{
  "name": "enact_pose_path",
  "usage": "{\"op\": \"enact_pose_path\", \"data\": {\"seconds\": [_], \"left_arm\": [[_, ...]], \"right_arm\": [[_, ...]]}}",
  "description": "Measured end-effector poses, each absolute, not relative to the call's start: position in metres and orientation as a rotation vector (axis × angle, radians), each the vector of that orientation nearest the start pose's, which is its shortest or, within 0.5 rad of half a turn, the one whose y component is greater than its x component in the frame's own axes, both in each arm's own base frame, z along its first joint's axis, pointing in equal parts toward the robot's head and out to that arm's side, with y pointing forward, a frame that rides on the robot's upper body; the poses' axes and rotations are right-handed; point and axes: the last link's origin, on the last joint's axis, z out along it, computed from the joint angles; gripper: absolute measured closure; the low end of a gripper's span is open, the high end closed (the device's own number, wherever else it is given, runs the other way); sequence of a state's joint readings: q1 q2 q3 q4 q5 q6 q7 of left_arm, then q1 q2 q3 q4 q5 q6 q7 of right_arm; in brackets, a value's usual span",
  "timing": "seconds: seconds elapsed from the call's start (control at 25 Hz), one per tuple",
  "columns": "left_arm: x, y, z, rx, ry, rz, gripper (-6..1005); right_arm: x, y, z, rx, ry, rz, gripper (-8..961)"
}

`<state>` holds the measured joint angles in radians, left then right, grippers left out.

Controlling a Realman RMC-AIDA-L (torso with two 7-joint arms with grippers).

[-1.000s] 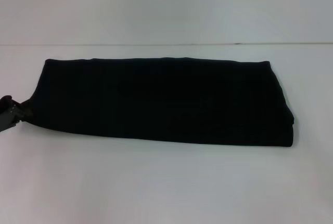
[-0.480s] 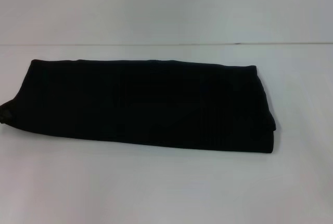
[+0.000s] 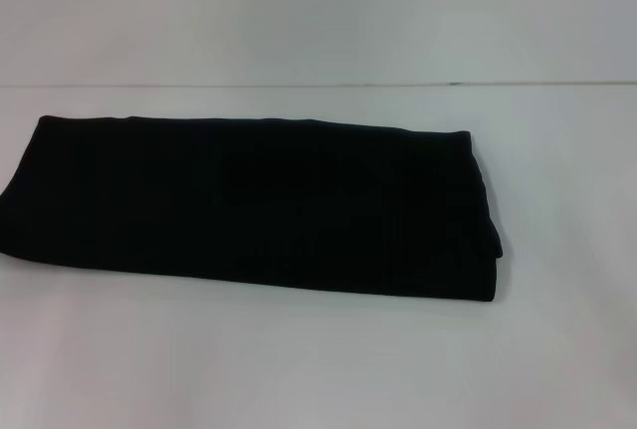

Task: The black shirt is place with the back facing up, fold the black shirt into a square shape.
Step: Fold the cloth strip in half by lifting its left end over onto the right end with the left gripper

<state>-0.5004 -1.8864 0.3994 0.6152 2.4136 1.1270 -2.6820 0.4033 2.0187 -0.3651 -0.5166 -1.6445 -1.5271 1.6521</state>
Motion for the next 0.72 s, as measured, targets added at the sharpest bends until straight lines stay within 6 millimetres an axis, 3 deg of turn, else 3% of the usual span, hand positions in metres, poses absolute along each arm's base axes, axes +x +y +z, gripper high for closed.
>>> {"op": "enact_pose_path", "data": {"seconds": [0.2,0.24,0.44,0.72], "left_arm": [[-0.383,0.351,0.110,-1.453,-2.022,-0.623,944],[-0.362,0.361,0.111,-1.549,-2.011,-0.687,943],[-0.313,0.383,0.106,-1.759,-1.990,-0.755,942],[-0.226,0.415,0.065,-2.115,-1.916,-0.708,940]], "right_arm": [[0.322,0.319,0.080,-1.926,1.152,1.297,11],[0.322,0.319,0.080,-1.927,1.152,1.297,11],[0.322,0.319,0.079,-1.932,1.158,1.298,12],[0.322,0.319,0.079,-1.935,1.160,1.298,12]]}}
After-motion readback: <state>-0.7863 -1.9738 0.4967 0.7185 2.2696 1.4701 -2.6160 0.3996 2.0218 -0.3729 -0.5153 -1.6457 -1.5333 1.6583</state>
